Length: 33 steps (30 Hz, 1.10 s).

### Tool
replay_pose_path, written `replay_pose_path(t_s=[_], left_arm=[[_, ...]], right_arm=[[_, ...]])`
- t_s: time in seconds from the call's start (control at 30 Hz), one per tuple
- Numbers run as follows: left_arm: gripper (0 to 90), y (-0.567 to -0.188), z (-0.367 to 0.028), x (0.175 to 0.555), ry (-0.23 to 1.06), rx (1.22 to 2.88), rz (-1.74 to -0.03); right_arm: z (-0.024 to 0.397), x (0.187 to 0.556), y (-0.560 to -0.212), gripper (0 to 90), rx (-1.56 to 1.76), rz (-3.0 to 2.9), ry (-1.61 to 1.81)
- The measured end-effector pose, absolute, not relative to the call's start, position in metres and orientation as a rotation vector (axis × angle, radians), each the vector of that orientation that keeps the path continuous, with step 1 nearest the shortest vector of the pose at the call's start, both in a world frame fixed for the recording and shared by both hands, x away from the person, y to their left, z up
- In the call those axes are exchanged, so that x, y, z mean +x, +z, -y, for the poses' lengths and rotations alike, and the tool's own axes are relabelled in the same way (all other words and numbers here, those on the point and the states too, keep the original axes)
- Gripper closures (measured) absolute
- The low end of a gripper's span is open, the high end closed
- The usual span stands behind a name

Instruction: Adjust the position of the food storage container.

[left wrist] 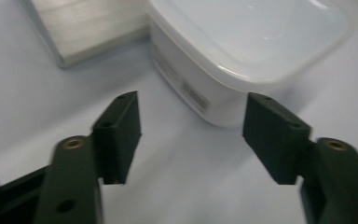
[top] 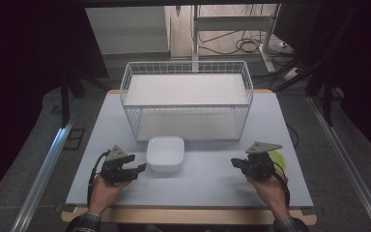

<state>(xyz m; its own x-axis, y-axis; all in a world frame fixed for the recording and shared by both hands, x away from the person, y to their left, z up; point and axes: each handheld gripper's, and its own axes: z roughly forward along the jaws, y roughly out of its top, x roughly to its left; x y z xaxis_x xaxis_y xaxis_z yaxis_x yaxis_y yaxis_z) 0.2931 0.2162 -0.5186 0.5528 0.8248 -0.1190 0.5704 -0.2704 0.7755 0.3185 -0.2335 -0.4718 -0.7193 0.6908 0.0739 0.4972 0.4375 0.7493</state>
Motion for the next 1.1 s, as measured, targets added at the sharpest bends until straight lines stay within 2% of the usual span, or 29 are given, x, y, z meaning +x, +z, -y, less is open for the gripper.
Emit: replay_pose_path(t_s=[0.07, 0.1, 0.2, 0.4, 0.7, 0.93, 1.1], left_arm=[[45.2, -0.520, -0.216, 0.297, 0.396, 1.981, -1.132], [51.6, -0.522, -0.215, 0.301, 0.408, 1.997, -1.139], [58.6, -0.527, -0.210, 0.315, 0.436, 2.030, -1.136], [69.3, -0.528, -0.205, 0.330, 0.462, 2.027, -1.126], [83.8, -0.527, -0.197, 0.339, 0.373, 1.983, -1.104], [89.1, -0.526, -0.182, 0.338, 0.341, 1.994, -1.063], [89.3, -0.528, -0.175, 0.339, 0.297, 1.984, -1.047]], right_arm=[[0.233, 0.320, -0.473, 89.4, 1.040, -2.456, 1.178], [0.231, 0.322, -0.473, 89.5, 1.067, -2.473, 1.228], [0.227, 0.325, -0.472, 89.5, 1.076, -2.490, 1.279], [0.213, 0.330, -0.472, 89.6, 1.054, -2.500, 1.243], [0.178, 0.350, -0.482, 89.6, 0.995, -2.485, 1.190], [0.159, 0.363, -0.495, 89.7, 0.996, -2.505, 1.169], [0.146, 0.371, -0.504, 89.6, 1.019, -2.535, 1.143]])
